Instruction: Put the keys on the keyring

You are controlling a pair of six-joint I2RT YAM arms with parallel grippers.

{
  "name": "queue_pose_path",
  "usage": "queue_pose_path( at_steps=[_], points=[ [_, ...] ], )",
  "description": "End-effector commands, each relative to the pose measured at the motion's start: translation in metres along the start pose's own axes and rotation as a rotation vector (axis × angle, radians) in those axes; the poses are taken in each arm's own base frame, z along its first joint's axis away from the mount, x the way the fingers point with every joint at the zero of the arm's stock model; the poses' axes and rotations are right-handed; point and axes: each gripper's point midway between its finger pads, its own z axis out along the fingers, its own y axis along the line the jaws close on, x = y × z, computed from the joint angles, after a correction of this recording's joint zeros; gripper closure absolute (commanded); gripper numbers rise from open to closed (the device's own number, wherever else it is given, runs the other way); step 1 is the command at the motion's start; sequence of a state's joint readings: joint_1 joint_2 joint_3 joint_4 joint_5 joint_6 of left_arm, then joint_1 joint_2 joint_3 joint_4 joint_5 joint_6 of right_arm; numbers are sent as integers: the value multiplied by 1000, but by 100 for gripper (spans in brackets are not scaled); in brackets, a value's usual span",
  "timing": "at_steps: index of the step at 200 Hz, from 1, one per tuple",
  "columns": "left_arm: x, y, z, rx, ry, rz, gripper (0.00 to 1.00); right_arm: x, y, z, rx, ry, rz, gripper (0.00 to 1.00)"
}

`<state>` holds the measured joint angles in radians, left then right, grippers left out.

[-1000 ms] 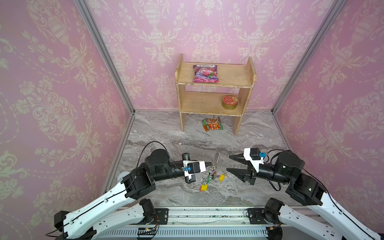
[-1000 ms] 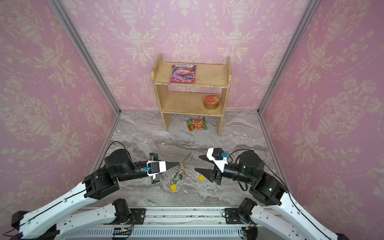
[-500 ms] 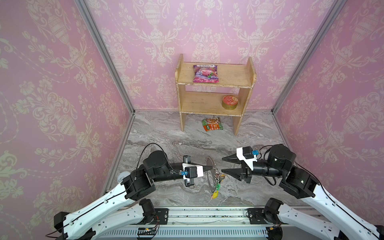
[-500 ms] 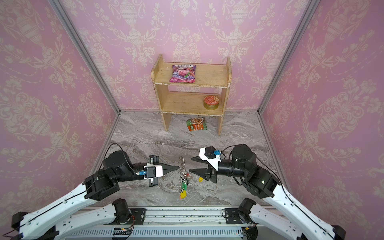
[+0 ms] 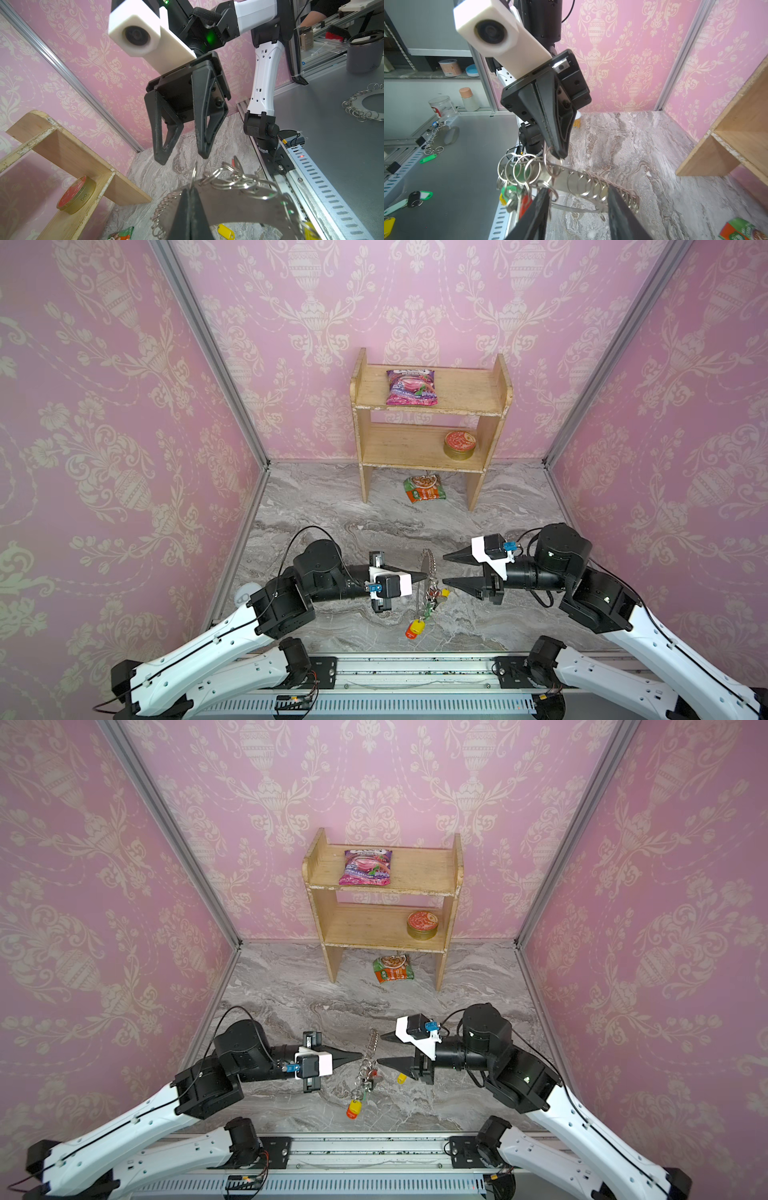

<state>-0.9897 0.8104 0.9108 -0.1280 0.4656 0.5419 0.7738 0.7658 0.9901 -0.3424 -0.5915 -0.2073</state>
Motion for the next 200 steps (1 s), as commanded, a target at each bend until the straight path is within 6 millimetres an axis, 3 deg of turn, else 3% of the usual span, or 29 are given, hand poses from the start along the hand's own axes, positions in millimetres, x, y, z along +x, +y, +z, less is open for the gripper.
queue_pose_path(
  at_steps=[1,66,200],
  points=[
    [-15,6,-3,-26,-46,53,100,-13,1,-7,13,-36,-37,55],
    [-19,6,-3,-10,-58,66,100,-20,21,5,-167,-43,10,64],
    [-31,9,-6,-18,-88,81,100,-12,31,11,-263,5,55,75]
  ],
)
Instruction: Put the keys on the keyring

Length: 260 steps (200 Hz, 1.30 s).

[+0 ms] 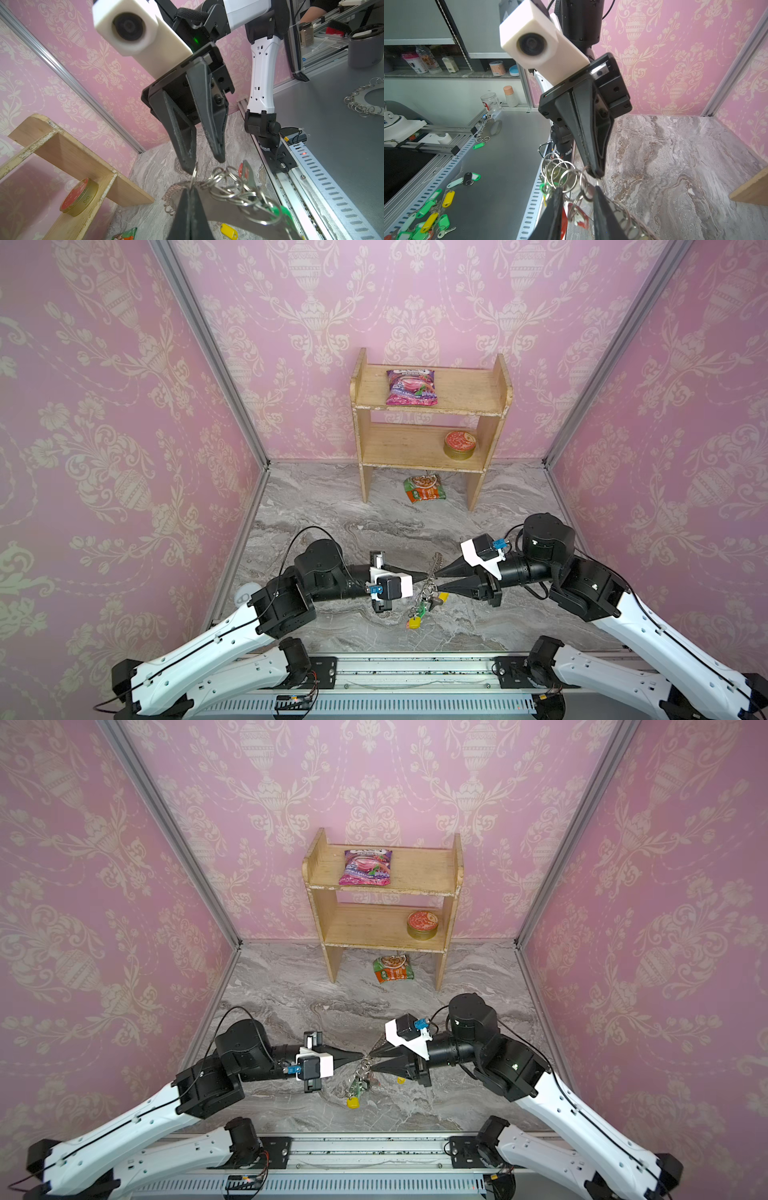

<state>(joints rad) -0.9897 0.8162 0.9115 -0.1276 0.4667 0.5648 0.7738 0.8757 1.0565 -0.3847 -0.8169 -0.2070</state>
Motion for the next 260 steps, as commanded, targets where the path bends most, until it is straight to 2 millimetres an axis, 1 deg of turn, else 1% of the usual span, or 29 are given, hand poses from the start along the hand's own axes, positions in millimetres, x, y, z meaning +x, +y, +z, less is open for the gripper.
queue_pose_path(
  at_steps=[1,52,97,117,129,138,144,168,184,205,231,260],
  points=[
    [-32,10,-8,-23,-91,60,100,-7,6,-2,-29,-11,-2,75],
    [-32,11,-8,-33,-86,65,100,-8,12,-4,-53,-14,-5,86],
    [-36,12,-7,-23,-99,61,100,-2,18,-1,-83,11,-20,88],
    [-37,10,-6,-5,-100,51,100,0,17,0,-72,18,-29,88],
    [-36,10,-5,-1,-93,47,100,0,15,-1,-48,22,-36,84],
    [-35,10,-5,-5,-90,48,100,-1,13,-3,-25,16,-47,74],
    [-35,11,-6,-8,-89,50,100,-1,12,-5,-5,10,-52,70],
    [-35,11,-5,-10,-88,48,100,-2,7,-10,60,-6,-68,63],
    [-35,11,-5,-11,-88,47,100,-2,2,-14,108,-16,-80,62],
    [-35,11,-4,-9,-90,41,100,-6,2,-18,129,-36,-93,61],
    [-36,12,-3,-8,-97,29,100,-7,0,-17,131,-41,-92,61],
    [-31,14,1,-18,-86,1,100,-5,-2,-15,134,-41,-90,61]
  ],
)
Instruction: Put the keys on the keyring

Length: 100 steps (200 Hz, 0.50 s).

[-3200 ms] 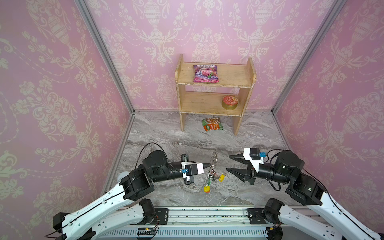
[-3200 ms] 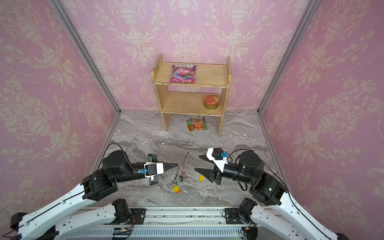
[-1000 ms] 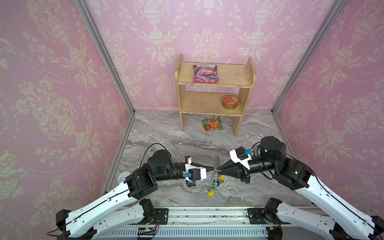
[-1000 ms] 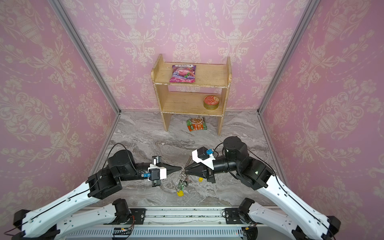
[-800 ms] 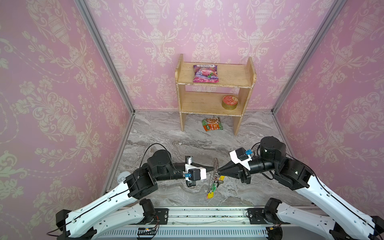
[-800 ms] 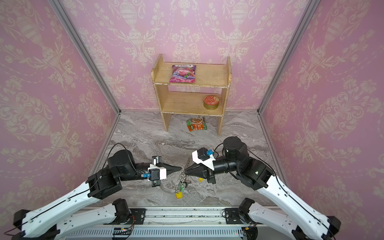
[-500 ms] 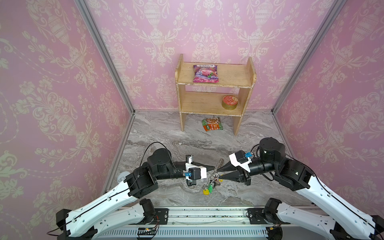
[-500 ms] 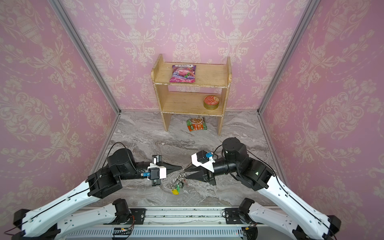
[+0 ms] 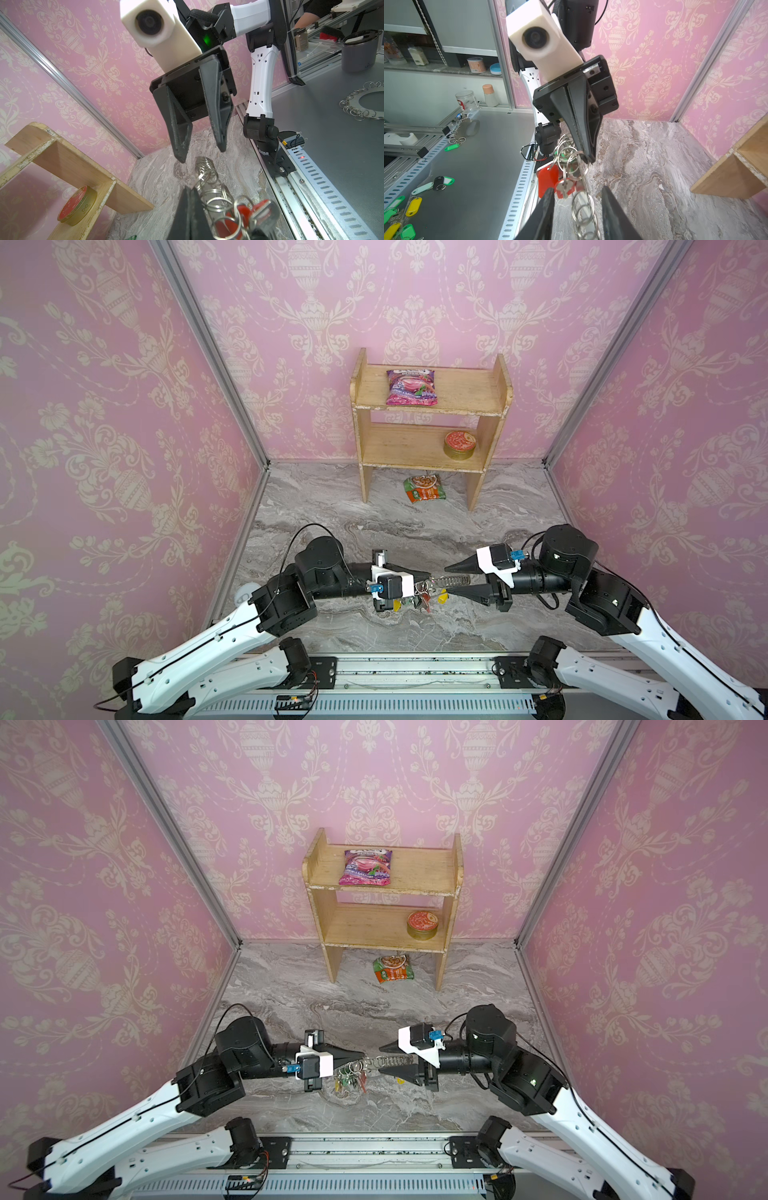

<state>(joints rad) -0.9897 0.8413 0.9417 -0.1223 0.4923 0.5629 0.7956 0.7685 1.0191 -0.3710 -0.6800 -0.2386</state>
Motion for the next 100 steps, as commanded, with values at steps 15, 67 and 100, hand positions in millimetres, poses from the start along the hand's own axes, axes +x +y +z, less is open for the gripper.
queue_pose_path(
  at_steps=[15,67,100],
  points=[
    [-19,14,0,-40,-53,-14,100,0,-2,4,12,-10,2,60],
    [-16,21,3,-70,-30,-43,100,4,-4,10,21,0,4,59],
    [-17,21,2,-70,-27,-50,100,10,-9,14,45,21,10,59]
  ],
)
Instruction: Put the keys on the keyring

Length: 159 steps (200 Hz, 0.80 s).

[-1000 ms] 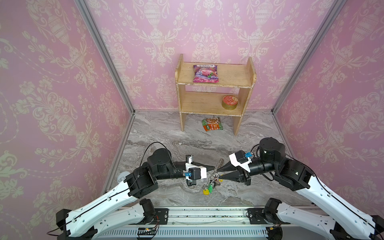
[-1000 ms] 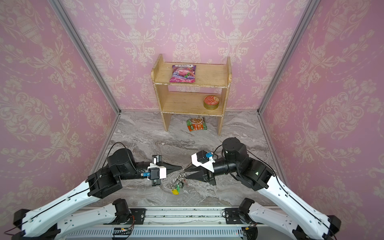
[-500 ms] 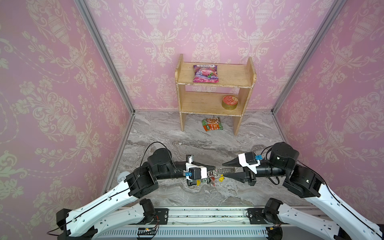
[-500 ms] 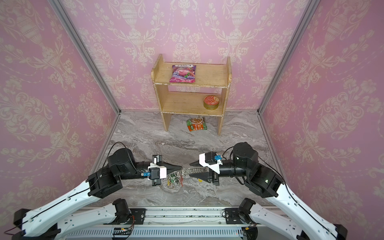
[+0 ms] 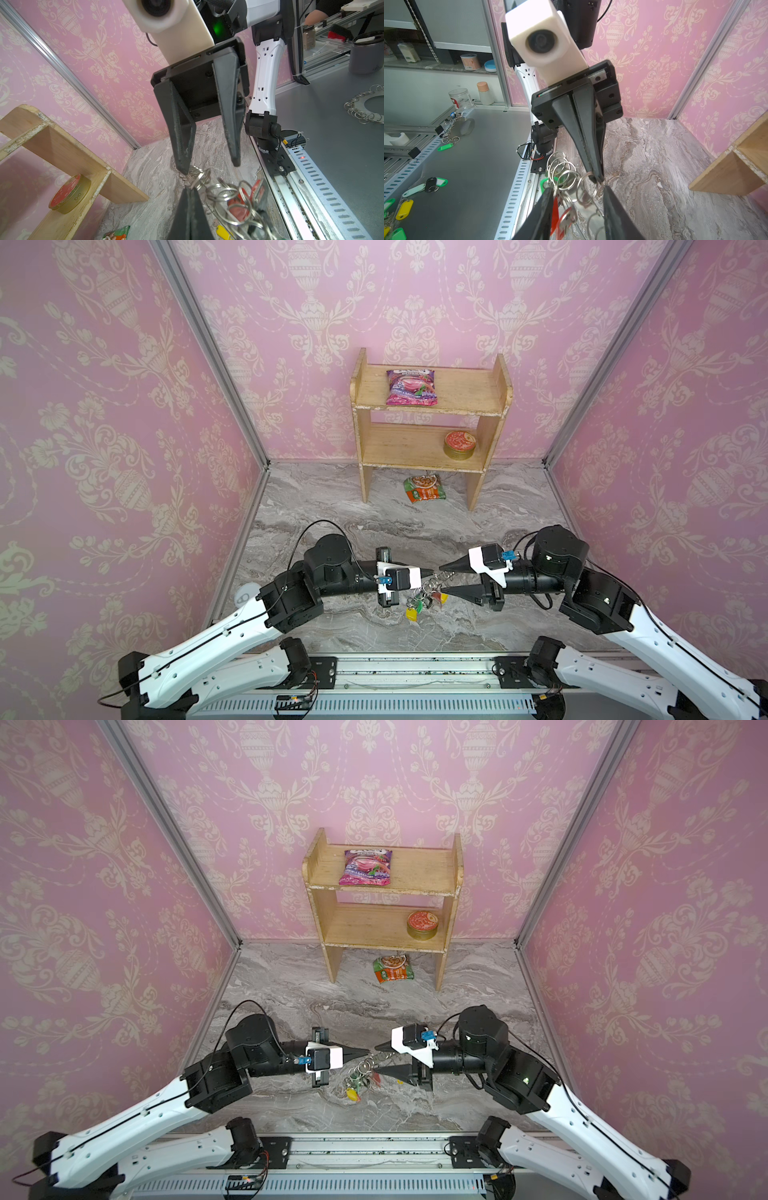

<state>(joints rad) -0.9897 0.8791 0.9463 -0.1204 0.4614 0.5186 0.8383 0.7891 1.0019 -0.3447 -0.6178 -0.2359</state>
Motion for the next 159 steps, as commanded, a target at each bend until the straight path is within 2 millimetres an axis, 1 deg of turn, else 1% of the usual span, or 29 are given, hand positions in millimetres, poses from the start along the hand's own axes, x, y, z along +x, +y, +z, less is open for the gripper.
queue_pose_path(
  at_steps=[1,66,101,125,159],
  points=[
    [-29,16,-8,-57,-69,6,100,3,-6,4,29,2,8,59],
    [-32,10,-10,-31,-84,0,100,1,-19,1,115,-3,9,64],
    [-33,7,-12,-17,-92,0,100,-1,-23,-2,145,-4,7,64],
    [-37,5,-14,-7,-104,1,100,-2,-24,-2,151,-7,9,66],
    [-36,3,-13,7,-104,-7,100,-3,-25,-3,156,-7,10,69]
  ],
)
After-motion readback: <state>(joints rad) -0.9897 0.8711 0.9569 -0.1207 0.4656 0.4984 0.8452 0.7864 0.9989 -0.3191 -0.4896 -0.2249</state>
